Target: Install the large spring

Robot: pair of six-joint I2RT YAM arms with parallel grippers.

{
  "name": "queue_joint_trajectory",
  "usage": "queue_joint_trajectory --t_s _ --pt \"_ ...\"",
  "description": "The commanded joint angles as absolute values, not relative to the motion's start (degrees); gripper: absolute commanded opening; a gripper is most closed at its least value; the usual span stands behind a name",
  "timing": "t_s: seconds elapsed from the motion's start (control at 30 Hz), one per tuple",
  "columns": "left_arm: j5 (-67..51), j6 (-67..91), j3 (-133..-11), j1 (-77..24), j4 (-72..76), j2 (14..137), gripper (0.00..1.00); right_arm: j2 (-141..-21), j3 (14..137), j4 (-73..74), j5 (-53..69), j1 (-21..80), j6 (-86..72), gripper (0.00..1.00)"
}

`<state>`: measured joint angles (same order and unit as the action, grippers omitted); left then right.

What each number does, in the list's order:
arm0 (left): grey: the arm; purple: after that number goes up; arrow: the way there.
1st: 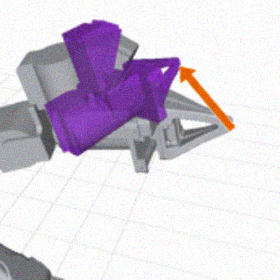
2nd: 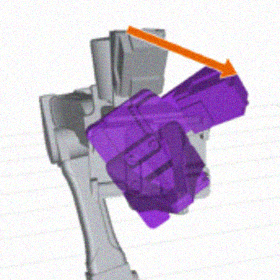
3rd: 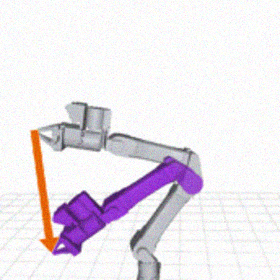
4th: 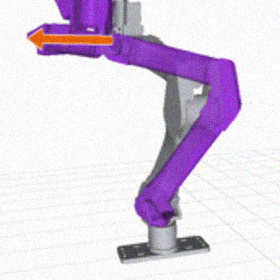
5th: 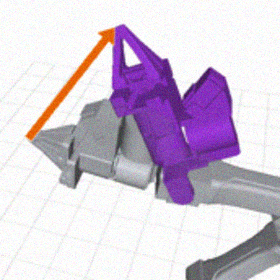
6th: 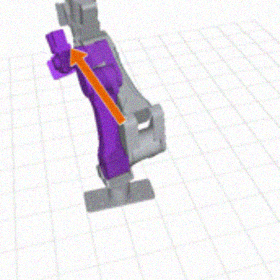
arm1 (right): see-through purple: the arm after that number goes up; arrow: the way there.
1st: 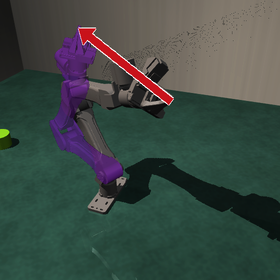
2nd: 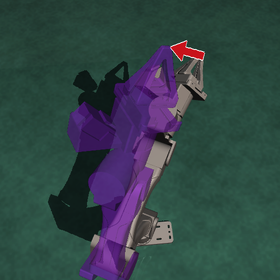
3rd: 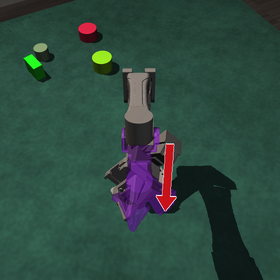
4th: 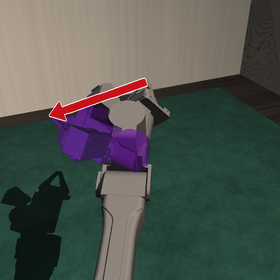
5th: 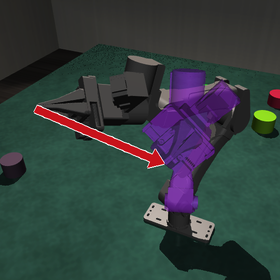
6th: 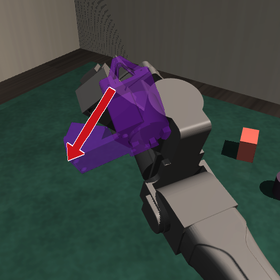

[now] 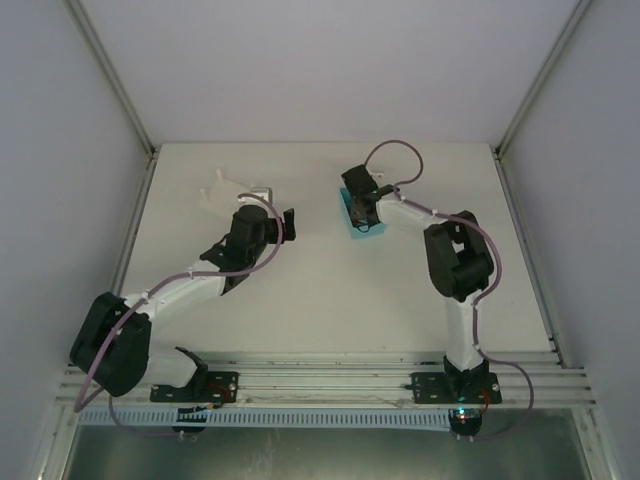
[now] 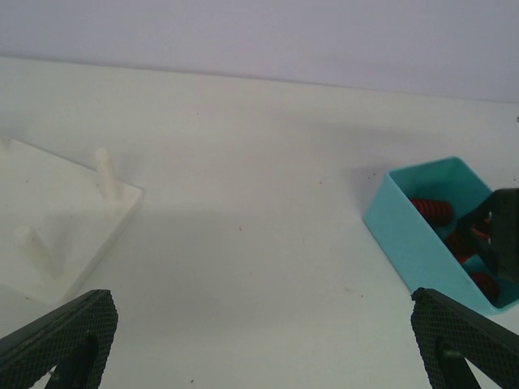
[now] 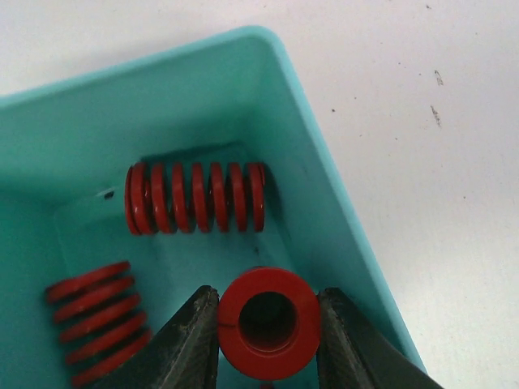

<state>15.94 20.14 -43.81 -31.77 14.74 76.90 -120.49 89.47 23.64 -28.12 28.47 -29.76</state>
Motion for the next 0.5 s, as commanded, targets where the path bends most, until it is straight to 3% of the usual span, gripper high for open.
queue_joint_trajectory --t_s 0.0,0.1,0.33,0.47 --pt "17.53 19.73 -44.05 -31.91 16.29 75.91 0.99 -114.63 87.31 20.16 -24.28 28.56 -21.02 0.17" --pt "14.84 16.33 -42.79 -31.91 21.98 75.95 0.98 -111.43 86.23 20.65 -19.91 28.47 -17.47 0.16" --pt "0.07 -3.1 -35.52 -31.98 45.17 77.94 0.71 -103.7 86.02 26.13 -8.94 28.39 -12.03 0.16" --pt "-8.25 -10.33 -34.58 -32.06 52.0 80.01 0.67 -98.97 85.68 29.52 -1.8 28.45 -10.8 0.14"
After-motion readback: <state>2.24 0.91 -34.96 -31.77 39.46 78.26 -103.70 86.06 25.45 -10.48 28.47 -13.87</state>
